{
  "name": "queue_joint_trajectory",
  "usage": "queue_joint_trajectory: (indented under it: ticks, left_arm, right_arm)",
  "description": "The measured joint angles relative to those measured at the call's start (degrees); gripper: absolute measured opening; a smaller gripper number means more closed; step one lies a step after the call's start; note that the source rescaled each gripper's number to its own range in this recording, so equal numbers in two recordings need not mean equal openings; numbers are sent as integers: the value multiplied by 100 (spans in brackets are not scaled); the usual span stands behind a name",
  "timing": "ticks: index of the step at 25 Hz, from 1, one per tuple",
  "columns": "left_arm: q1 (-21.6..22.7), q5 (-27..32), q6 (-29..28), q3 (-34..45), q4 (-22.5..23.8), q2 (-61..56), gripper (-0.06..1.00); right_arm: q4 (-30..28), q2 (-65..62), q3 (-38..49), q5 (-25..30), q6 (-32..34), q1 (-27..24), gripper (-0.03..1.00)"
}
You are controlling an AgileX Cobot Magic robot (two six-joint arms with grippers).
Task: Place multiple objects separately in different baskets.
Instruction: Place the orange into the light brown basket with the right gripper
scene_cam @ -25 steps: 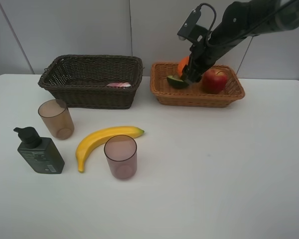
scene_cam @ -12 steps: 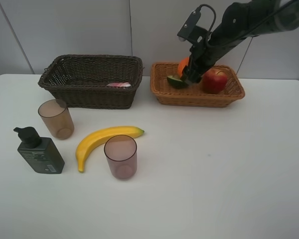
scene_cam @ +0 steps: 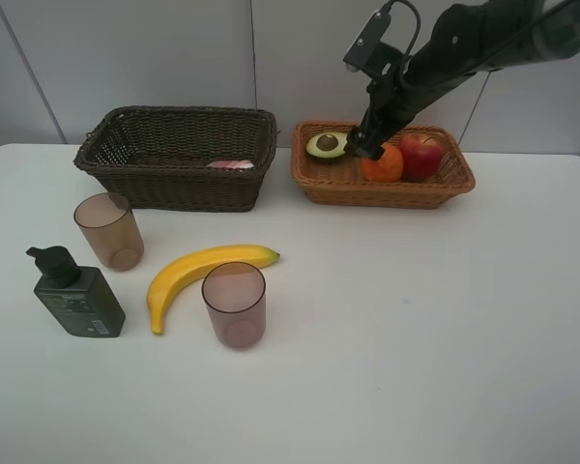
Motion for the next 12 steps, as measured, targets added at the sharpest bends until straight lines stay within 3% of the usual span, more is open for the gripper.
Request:
queue_joint_trajectory:
  ticks: [12]
  left_arm:
    - [0, 0, 0, 0, 0, 0, 100]
  right_arm:
    - [38, 0, 0, 0, 0, 0, 99]
